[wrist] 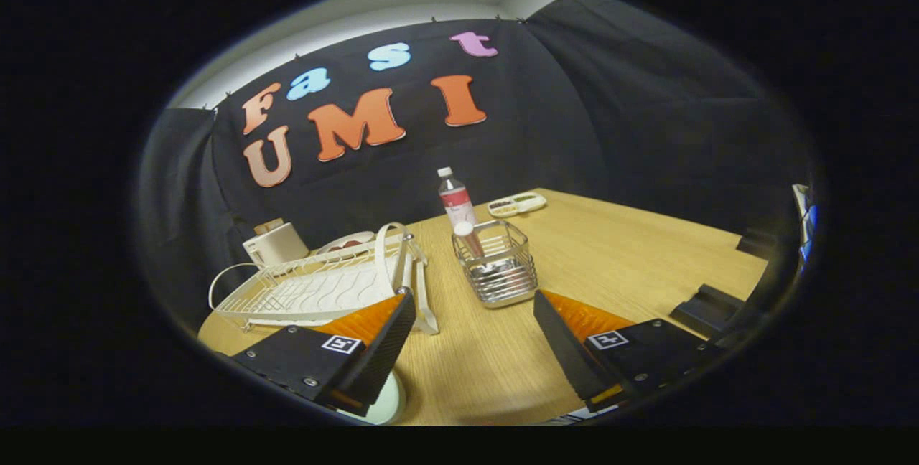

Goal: Take the plate from the dish rack, then take the spoon from the basket and place it into the plate.

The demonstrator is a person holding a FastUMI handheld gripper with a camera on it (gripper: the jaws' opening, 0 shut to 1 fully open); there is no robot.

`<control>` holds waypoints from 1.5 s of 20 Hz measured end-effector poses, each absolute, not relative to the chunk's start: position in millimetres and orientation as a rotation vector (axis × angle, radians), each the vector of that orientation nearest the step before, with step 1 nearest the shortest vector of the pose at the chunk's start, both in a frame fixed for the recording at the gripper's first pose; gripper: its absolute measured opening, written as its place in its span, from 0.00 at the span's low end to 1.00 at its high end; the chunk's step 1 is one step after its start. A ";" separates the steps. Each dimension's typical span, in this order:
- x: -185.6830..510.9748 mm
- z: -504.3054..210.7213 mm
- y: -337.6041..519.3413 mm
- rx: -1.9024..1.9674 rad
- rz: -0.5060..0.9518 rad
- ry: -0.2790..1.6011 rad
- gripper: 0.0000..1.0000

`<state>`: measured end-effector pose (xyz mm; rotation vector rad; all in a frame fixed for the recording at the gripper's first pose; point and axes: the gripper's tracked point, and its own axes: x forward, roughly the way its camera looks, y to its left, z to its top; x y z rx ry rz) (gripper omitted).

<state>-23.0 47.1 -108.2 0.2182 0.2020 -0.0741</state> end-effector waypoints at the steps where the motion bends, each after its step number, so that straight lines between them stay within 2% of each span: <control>1: -20.5 -104.0 44.6 0.194 -0.074 0.178 0.98; 8: 9.1 -82.5 37.4 0.117 -0.083 0.110 0.95; 9: 13.4 -83.6 43.1 0.125 -0.059 0.119 0.87; 10: 17.0 -86.0 49.6 0.137 -0.036 0.131 0.86; 13: 29.5 -88.9 46.1 0.129 -0.040 0.140 0.60; 16: 37.3 -87.7 45.7 0.130 -0.040 0.142 0.44; 18: 42.1 -87.5 32.0 0.094 -0.085 0.129 0.19; 19: 44.3 -87.1 32.0 0.075 -0.077 0.129 0.12; 24: 40.7 -76.8 32.6 0.060 -0.074 0.129 0.06; 30: 22.2 -46.7 28.4 0.060 -0.085 0.076 0.06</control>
